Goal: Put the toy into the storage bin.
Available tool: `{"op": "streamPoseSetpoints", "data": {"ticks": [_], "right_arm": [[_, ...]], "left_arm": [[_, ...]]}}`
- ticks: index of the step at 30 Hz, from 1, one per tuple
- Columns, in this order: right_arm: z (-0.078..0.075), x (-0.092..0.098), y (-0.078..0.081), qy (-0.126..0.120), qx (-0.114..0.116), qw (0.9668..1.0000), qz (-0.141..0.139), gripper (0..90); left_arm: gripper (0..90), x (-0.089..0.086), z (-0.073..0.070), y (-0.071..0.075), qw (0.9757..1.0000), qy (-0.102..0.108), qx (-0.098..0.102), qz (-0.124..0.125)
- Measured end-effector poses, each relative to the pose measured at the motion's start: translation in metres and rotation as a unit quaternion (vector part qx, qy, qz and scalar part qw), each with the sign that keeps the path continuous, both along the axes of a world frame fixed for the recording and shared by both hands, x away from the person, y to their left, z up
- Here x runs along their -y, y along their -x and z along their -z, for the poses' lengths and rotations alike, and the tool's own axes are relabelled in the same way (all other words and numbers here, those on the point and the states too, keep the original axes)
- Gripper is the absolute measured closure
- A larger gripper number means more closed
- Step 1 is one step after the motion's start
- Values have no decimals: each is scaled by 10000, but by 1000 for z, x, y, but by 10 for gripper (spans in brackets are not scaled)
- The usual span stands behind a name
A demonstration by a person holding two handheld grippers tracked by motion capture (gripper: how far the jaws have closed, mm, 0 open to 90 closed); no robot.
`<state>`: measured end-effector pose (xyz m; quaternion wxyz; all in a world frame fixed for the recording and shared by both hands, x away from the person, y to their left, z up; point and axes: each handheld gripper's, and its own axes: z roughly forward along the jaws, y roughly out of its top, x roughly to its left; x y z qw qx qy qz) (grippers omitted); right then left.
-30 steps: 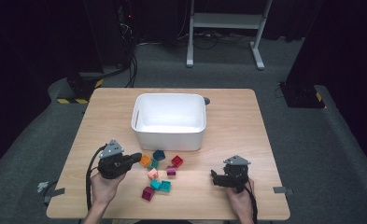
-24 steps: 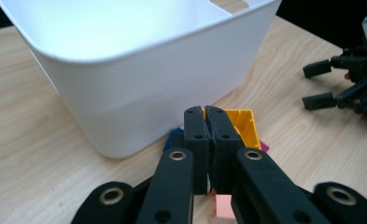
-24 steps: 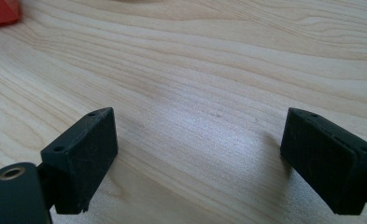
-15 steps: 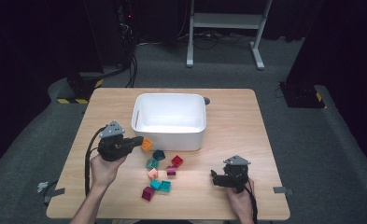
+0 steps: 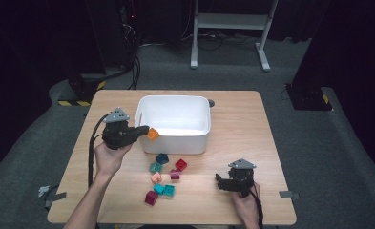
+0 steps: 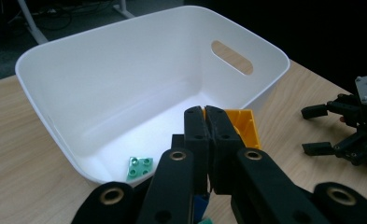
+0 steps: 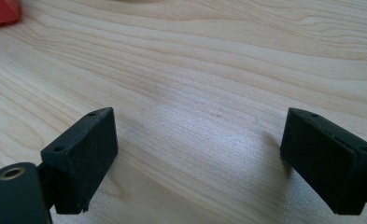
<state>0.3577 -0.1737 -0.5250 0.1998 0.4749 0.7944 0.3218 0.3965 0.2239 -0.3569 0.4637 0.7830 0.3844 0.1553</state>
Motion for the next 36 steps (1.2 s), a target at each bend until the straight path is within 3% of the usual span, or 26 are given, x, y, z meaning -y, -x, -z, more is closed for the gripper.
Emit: {"op": "streamPoseSetpoints", "data": {"ticks": [15,24,36], "right_arm": [[0,0,0,2,1,10000,-1,106],[0,0,0,3,1,10000,-4,107],[0,0,0,3,2,10000,-4,107]], "left_arm": [[876,12,-8,-32,9999,-118,15,-94],[876,19,0,-53,9994,-167,-61,-307],[875,25,12,-67,9981,-346,-150,-491]]}}
